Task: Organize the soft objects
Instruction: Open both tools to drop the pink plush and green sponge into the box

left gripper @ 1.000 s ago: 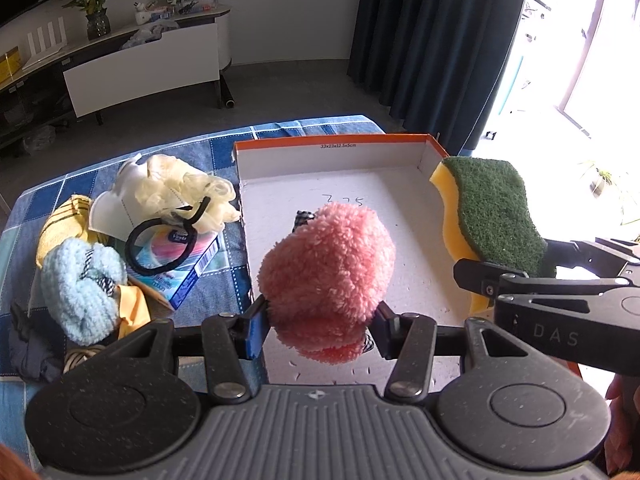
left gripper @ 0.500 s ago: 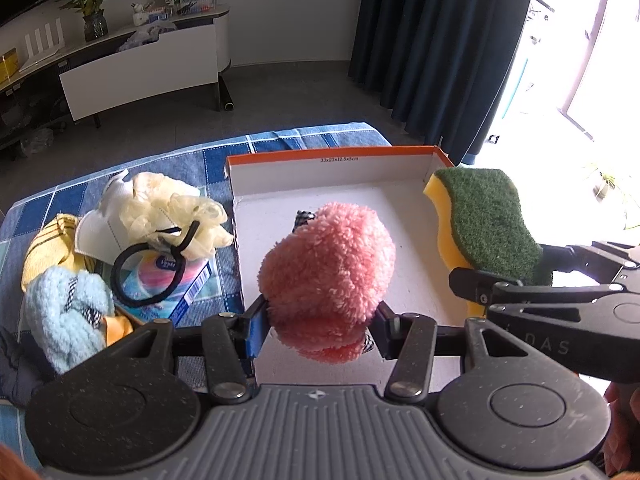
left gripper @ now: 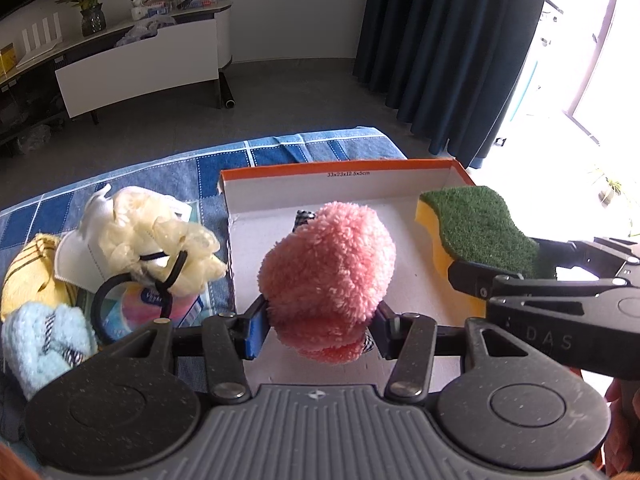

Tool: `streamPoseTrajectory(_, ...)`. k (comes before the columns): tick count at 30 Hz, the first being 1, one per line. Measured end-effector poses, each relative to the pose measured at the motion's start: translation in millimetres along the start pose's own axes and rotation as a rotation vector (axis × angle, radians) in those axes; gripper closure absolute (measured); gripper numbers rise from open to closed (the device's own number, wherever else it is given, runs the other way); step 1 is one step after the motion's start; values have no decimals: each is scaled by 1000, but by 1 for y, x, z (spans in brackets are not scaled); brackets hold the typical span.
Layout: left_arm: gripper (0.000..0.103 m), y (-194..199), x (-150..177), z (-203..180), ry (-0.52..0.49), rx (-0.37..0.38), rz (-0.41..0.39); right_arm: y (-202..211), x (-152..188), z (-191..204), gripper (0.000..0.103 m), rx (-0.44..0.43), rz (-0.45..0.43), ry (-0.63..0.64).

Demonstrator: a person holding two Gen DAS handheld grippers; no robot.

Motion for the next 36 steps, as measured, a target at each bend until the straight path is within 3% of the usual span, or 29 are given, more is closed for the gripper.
streamPoseTrajectory(6,51,-11,-11,-4,6,2,-1,-9,-11,-9,18,7,-15,3)
streamPoseTrajectory(9,43,-17,-15,-5,21,3,3,-5,-12,-17,13,10,-36,-24)
streamPoseTrajectory(11,30,-20,-15,-7,28,22,9,1,-12,-20,12,-3,-53,-43)
streamPoseTrajectory(14,28,-19,-14,-7,31,26,1,13,-11,-20,11,12,-75,-41)
streamPoseTrajectory(25,14,11,0,5,42,-2,2,44,2,6,11,8,-98,-43)
streamPoseTrajectory(36,9,40,26,36,80,-48,18,60,18,46,11,-22,-81,-20)
Point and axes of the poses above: each gripper's, at about its wrist camera, not at the fingertips, and y roughly against the way its jaws point, z to its left, x to its underside, the point moved 10 cm from there along -y, roughly the way its jaws point, and after that the axes turned 15 degrees about -x, right-handed, at the moved point
